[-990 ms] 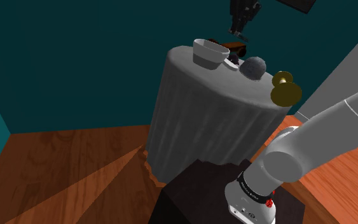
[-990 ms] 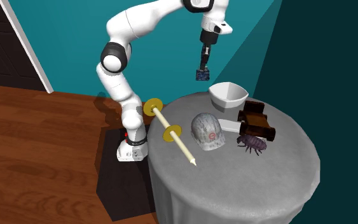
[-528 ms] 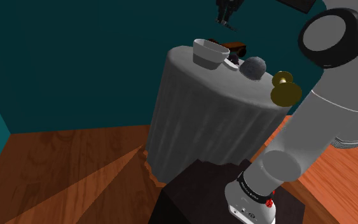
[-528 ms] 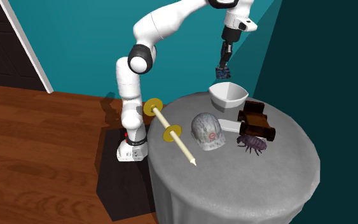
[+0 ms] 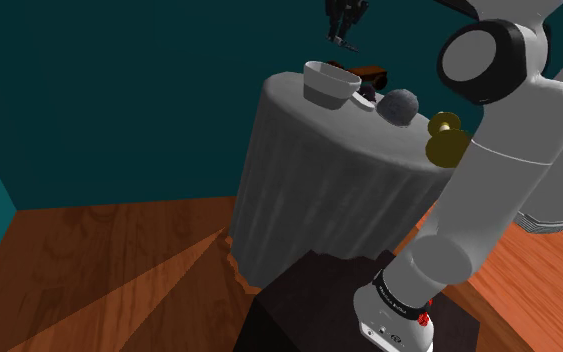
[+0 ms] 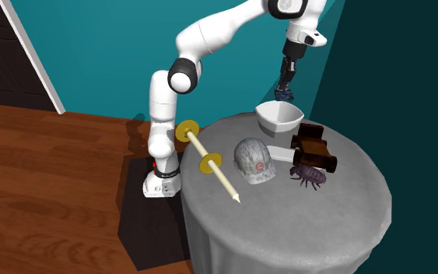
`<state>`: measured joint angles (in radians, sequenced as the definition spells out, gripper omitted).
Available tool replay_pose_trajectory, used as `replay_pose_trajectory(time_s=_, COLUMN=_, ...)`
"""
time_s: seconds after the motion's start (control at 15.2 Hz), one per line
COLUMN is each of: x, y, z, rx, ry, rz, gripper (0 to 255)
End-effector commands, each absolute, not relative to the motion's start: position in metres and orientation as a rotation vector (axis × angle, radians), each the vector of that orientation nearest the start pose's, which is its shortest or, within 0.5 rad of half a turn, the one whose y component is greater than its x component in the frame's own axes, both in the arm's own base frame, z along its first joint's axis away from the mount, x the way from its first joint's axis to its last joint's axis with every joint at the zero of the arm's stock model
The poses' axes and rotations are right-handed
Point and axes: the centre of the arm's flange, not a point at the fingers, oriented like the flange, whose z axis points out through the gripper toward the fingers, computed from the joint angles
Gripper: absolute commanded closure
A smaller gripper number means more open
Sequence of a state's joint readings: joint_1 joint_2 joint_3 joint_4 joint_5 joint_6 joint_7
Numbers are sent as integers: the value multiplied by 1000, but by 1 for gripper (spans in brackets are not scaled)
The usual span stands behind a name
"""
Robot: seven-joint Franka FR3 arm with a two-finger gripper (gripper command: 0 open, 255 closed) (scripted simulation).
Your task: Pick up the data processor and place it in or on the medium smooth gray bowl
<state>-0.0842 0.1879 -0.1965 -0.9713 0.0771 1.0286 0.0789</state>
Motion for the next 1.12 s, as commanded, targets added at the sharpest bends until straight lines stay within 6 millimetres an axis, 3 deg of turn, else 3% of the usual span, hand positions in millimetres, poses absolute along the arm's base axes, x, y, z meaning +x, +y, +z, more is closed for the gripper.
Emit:
replay_pose_trajectory(time_s=0.0, x=518, y=-121, z=731, rx=-3051, ry=497, rz=190, gripper=255)
replay_pose_trajectory(time_s=0.66, x=518, y=-121, z=678, rx=-3051, ry=497, rz=190, gripper=255)
replay_pose_trajectory(time_s=1.06, x=518, y=-121, z=676, rx=-3051, ry=497, rz=190, gripper=255)
